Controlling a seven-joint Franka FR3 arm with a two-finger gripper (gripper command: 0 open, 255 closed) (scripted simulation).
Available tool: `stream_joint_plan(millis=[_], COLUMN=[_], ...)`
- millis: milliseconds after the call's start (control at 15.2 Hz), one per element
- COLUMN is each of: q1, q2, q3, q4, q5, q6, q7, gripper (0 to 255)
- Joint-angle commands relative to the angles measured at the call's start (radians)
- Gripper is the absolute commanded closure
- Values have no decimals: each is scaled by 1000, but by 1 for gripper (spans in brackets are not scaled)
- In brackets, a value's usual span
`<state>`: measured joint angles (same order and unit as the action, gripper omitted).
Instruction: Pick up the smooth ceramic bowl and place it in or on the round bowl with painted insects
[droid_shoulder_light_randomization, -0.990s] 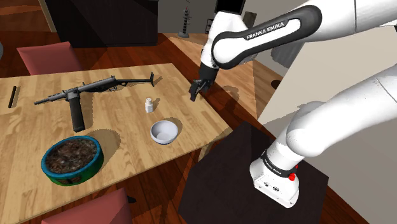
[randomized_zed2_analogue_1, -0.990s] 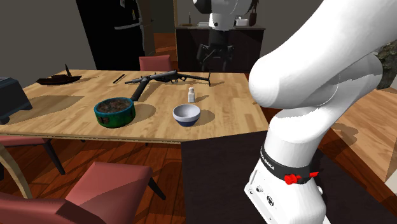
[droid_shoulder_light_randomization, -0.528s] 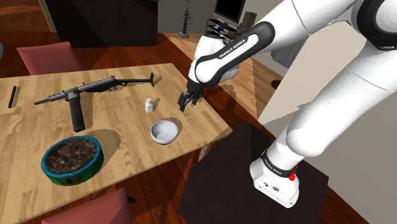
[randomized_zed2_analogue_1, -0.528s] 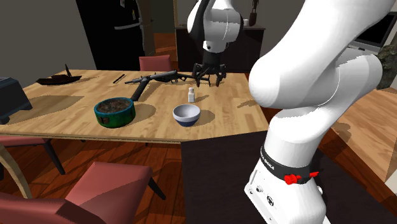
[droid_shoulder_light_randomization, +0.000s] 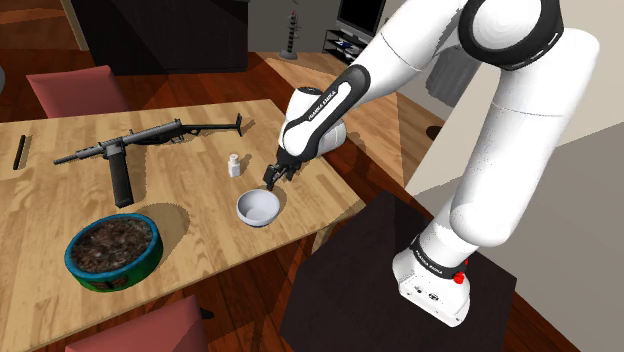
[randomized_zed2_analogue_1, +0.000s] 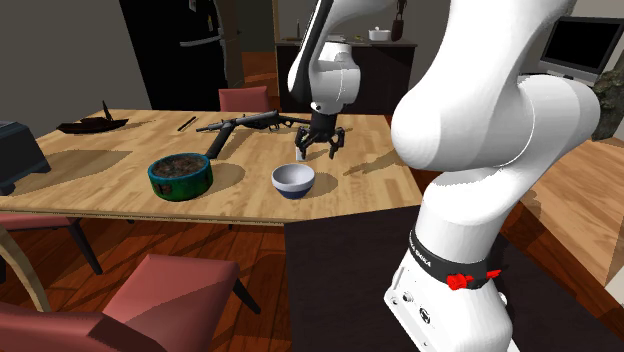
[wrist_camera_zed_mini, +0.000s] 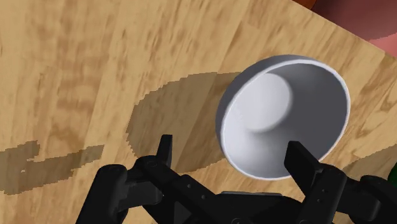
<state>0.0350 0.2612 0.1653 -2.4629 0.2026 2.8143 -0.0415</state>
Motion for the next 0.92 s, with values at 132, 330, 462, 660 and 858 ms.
stream_joint_plan(millis=[132, 330, 462, 660, 858], q1=[9, 15, 18, 21, 21], q2=[127, 174, 205, 230, 230], q3=[-1, -2, -3, -4, -4], q4=[59, 75, 86, 96, 96], q5=[0, -2, -2, -3, -3], q6=[69, 101, 121, 136, 136], q7=[5, 5, 4, 4, 4], gripper=[0, 0, 0, 0, 0])
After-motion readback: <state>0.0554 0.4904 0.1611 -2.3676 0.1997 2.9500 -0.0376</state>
